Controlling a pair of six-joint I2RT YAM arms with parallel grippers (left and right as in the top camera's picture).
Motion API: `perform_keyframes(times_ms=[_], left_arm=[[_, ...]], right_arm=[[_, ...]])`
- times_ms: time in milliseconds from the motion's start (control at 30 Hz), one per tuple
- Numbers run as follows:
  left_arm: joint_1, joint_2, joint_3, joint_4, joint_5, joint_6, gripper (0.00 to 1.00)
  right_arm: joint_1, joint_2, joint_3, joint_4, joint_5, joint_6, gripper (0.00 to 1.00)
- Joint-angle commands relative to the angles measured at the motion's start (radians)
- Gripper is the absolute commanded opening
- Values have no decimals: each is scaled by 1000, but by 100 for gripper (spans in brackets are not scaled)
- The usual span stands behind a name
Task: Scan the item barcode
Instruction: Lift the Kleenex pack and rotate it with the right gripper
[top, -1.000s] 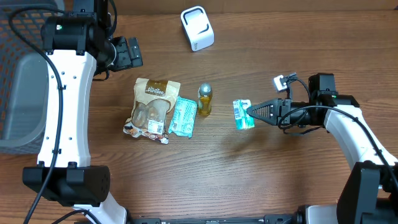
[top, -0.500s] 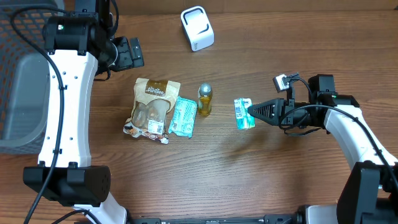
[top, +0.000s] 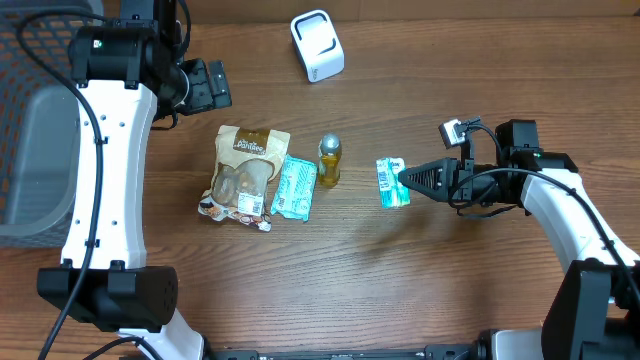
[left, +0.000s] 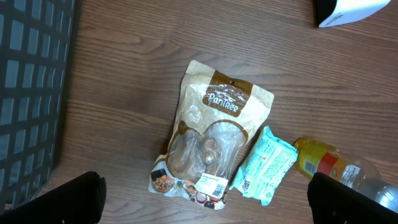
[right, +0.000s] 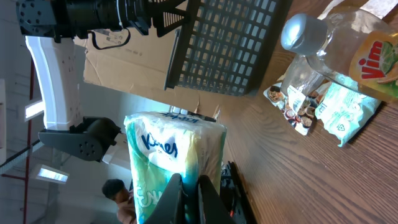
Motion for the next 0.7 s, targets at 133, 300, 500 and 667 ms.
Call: perform_keyframes(times_ms=[133,300,500,667], left_arm=[[-6,2,15,4,5,11,100],[-6,2,15,4,5,11,99],[-6,2,15,4,5,11,100],[-6,2,15,4,5,11,99]], right_arm=[[1,-10,3,13,-7,-19,4],[1,-10,3,12,-8,-18,4],[1,-10,3,10,-8,-18,4],[1,-10,3,9,-8,-18,4]])
